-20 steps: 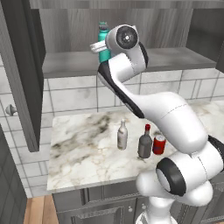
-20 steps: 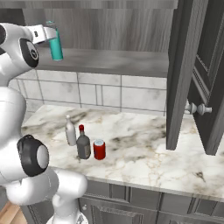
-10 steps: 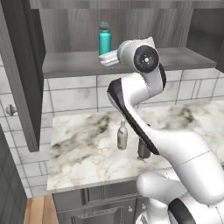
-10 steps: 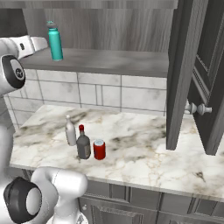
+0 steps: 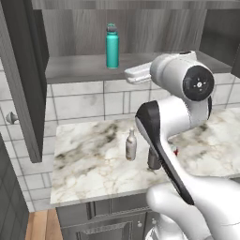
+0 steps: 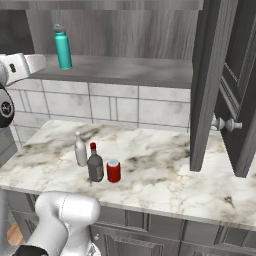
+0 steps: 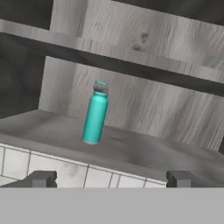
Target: Sort all alcoholic drinks to one cabinet, and non-alcoholic drinks to the other.
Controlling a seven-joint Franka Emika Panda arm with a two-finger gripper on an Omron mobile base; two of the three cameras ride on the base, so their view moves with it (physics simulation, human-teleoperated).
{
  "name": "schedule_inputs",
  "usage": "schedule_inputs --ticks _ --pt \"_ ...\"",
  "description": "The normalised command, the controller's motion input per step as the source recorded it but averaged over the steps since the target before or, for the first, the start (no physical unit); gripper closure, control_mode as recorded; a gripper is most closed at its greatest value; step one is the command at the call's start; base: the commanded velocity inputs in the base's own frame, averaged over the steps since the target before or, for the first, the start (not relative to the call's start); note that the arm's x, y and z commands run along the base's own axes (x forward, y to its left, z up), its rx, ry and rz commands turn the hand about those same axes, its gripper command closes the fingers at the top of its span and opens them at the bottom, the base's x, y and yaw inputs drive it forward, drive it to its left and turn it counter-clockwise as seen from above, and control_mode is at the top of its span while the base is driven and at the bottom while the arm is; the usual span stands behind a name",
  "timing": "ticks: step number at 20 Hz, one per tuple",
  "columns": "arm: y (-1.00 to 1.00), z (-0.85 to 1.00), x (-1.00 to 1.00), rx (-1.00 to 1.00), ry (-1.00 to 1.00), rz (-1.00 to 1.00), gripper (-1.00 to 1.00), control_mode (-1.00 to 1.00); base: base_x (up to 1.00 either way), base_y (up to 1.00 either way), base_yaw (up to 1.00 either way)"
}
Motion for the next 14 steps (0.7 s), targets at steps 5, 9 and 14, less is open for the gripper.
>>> schedule_inputs --ticks 5,9,14 --pt "-0.30 0.12 -0.64 0.07 0.15 0.04 -1.00 -1.00 0.00 0.00 0.00" --pt "-0.25 0.05 -0.35 0.08 0.22 0.03 -1.00 -1.00 0.00 0.00 0.00" --pt "-0.23 0.00 -0.14 0.07 0.23 0.05 -1.00 -1.00 0.00 0.00 0.00"
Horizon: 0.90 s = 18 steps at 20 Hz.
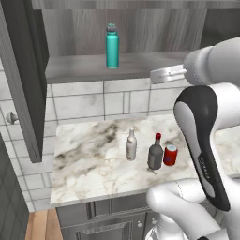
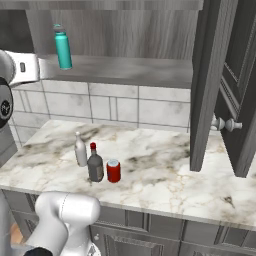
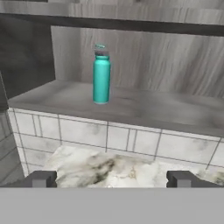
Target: Sort all alcoholic drinks to one cabinet, and non-alcoholic drinks to the other.
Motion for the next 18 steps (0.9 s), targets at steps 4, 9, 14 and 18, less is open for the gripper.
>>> schedule_inputs --ticks 4,9,14,18 --pt "-0.19 -0.07 -0.06 0.10 0.11 0.08 -1.00 -1.00 0.00 0.00 0.00" --pt "-0.15 -0.25 0.00 0.09 0.03 0.10 -1.00 -1.00 0.00 0.00 0.00" --pt "-0.13 -0.41 0.00 0.07 0.00 0.10 -1.00 -1.00 0.00 0.00 0.00" --pt "-0.11 -0.33 0.00 0.08 0.00 0.10 -1.00 -1.00 0.00 0.00 0.00"
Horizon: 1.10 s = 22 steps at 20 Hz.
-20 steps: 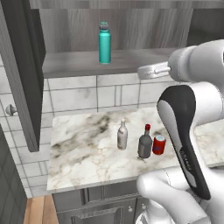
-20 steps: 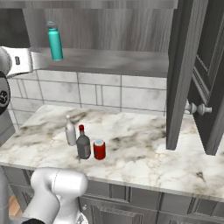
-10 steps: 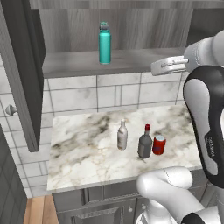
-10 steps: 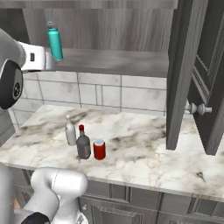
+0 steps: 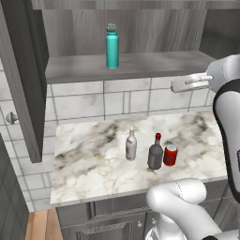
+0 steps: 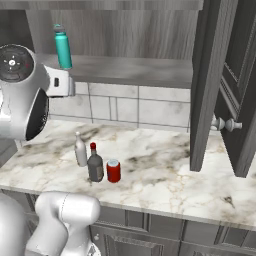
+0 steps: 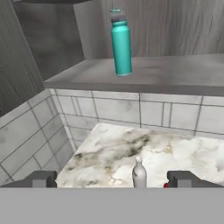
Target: Sort all alcoholic drinks to one cabinet, and non-alcoholic drinks to the other.
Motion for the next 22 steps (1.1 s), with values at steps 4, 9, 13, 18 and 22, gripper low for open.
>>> schedule_inputs --ticks 4,9,13,18,22 --pt "-0.06 -0.21 0.00 0.07 0.00 0.10 -1.00 -1.00 0.00 0.00 0.00" --pt "-0.05 -0.17 0.00 0.04 0.00 0.08 -1.00 -1.00 0.00 0.00 0.00" --pt "-0.03 -0.20 0.03 0.05 0.00 0.09 -1.00 -1.00 0.00 0.00 0.00" --pt "-0.15 -0.23 0.05 0.04 0.02 0.08 -1.00 -1.00 0.00 0.00 0.00" --pt "-0.25 -0.25 0.11 0.05 0.06 0.08 -1.00 -1.00 0.00 0.00 0.00"
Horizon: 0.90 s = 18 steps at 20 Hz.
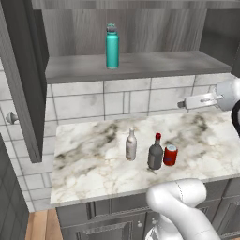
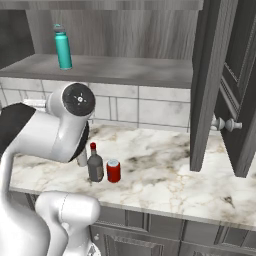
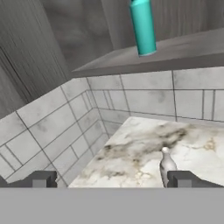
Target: Sort all alcoholic drinks to one cabinet, and non-alcoholic drinks to the other.
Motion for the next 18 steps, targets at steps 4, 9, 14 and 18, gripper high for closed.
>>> schedule_inputs --ticks 4,9,14,18 --pt "-0.30 -0.25 0.07 0.05 0.05 0.08 -1.00 -1.00 0.00 0.00 0.00" --pt "-0.15 -0.28 0.10 0.05 0.01 0.07 -1.00 -1.00 0.00 0.00 0.00" --pt "-0.02 -0.36 0.09 0.05 0.00 0.04 -1.00 -1.00 0.00 0.00 0.00" --pt "0.00 -0.31 0.12 0.06 0.00 0.03 -1.00 -1.00 0.00 0.00 0.00"
